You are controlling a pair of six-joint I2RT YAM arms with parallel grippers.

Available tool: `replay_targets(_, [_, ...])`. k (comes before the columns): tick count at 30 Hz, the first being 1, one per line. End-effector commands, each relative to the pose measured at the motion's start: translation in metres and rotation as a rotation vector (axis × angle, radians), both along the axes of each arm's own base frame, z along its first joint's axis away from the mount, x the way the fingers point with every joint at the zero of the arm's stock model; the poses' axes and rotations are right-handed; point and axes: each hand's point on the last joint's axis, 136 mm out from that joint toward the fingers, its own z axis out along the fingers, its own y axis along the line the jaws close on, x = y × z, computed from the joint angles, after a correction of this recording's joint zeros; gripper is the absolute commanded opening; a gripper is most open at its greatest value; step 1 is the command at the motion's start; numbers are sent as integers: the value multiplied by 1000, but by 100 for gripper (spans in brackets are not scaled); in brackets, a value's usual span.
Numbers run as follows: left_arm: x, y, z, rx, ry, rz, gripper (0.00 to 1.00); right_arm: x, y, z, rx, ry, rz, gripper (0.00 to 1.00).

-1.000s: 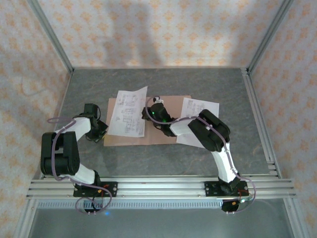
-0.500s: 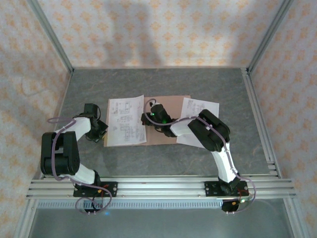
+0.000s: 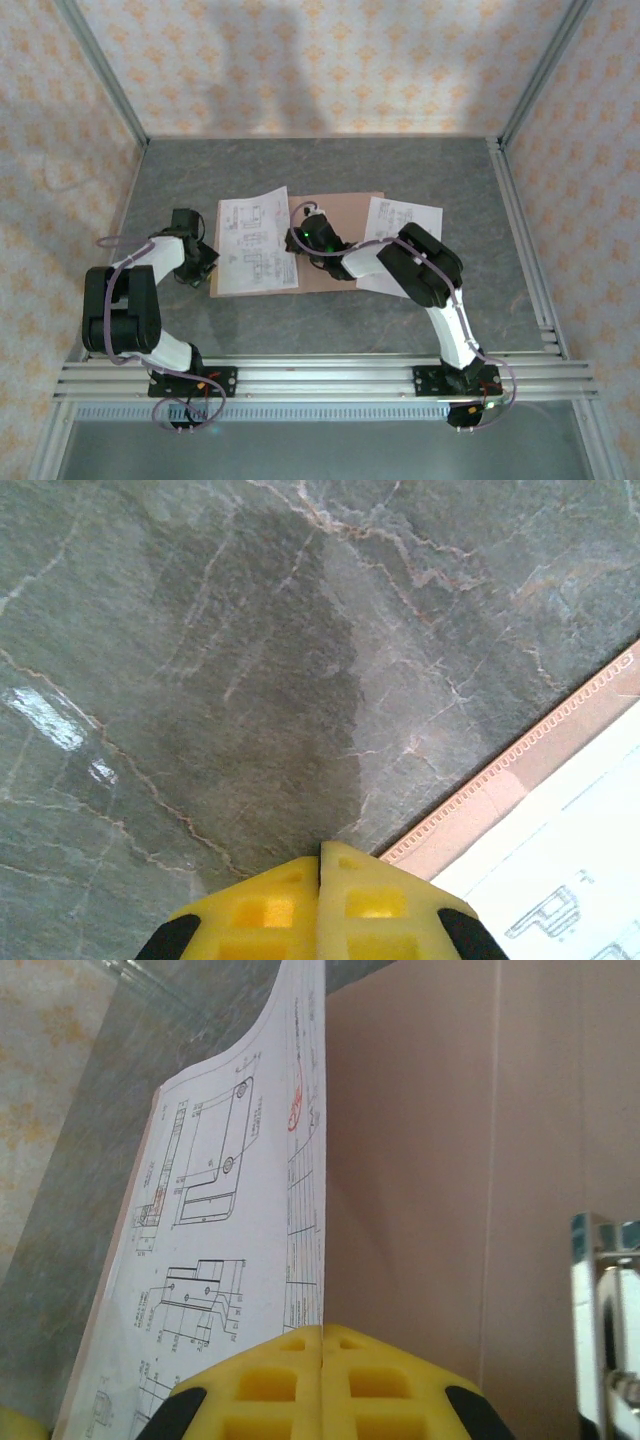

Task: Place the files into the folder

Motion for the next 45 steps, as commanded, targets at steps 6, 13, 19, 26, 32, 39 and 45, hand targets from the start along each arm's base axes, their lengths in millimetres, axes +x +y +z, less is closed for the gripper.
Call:
replay_targets(6, [-26, -26, -22, -95, 116, -38, 0, 16, 9, 33, 43, -51, -8, 0])
replay_targets(13, [-24, -26, -22, -96, 112, -41, 0, -4, 18, 21, 40, -22, 61, 0])
replay_targets(19, [-23, -26, -23, -96, 112, -42, 0, -14, 17, 9, 41, 9, 88, 0])
replay_targets(26, [-21, -25, -22, -91, 113, -46, 0, -21, 16, 2, 27, 20, 117, 0])
replay_targets(32, [-20, -25, -21, -90, 111, -44, 0, -21, 17, 0, 33, 30, 111, 0])
replay_targets(39, [-19, -29, -24, -102, 105, -54, 0, -19, 23, -1, 28, 52, 125, 0])
replay_targets(45, [-15, -29, -23, -104, 102, -62, 0, -20, 20, -9, -9, 81, 117, 0])
